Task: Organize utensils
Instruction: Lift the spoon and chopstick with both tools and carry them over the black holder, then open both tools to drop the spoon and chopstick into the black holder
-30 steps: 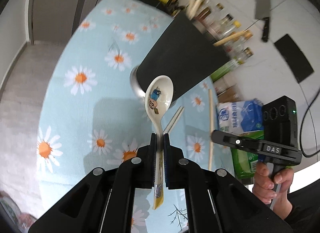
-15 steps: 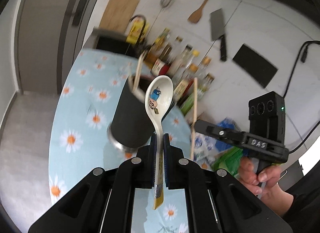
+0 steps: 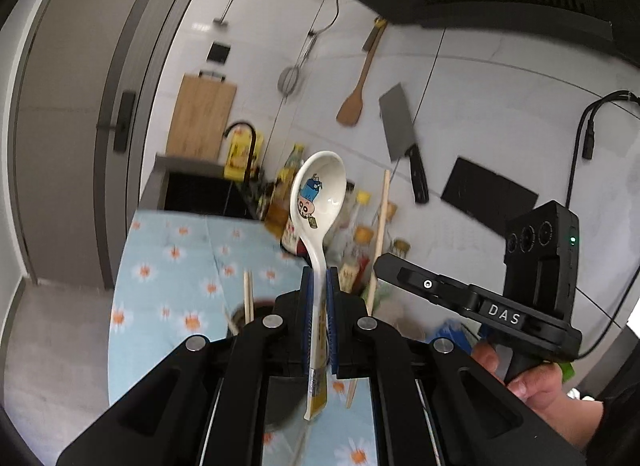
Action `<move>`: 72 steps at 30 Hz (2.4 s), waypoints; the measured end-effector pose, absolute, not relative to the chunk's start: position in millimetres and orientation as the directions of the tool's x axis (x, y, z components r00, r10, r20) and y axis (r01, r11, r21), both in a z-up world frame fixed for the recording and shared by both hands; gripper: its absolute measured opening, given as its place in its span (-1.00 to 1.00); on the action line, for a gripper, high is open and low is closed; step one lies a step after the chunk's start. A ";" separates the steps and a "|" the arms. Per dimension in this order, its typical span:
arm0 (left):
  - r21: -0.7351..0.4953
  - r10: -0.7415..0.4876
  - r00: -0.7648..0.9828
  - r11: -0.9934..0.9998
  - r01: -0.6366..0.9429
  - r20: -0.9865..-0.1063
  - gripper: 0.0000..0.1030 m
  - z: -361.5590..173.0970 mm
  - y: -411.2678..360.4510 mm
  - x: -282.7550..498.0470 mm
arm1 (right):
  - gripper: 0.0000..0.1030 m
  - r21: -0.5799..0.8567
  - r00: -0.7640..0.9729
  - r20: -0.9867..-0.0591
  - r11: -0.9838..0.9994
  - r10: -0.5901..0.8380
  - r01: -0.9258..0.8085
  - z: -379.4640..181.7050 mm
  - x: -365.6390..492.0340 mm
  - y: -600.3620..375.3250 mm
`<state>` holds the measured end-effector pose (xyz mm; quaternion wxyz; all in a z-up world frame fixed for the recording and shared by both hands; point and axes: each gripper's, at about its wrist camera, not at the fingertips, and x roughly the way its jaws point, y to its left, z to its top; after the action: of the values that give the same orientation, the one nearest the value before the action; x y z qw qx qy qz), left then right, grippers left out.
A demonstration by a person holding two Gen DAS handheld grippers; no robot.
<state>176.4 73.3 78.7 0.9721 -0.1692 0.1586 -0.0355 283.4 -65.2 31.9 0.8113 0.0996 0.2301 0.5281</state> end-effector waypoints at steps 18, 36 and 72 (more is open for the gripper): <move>-0.419 -0.151 0.972 0.906 0.062 -0.181 -0.90 51.0 99.3 230.5 | -0.89 0.323 0.479 -0.204 0.520 0.854 -0.791 30.4 314.2 -44.5; -0.398 -0.146 0.942 0.917 0.015 -0.301 -0.87 16.0 91.4 243.4 | -0.84 0.332 0.466 -0.314 0.556 0.827 -0.762 -5.2 314.1 -34.8; -0.364 -0.067 0.915 0.927 -0.091 -0.398 -0.60 42.6 66.9 142.9 | -0.36 0.519 0.385 -0.340 0.513 0.858 -0.684 5.5 258.4 -107.6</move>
<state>142.9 66.9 42.6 0.9597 -0.1911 0.2059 0.0063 258.4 -107.6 5.5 0.8189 0.1485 0.2930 0.4706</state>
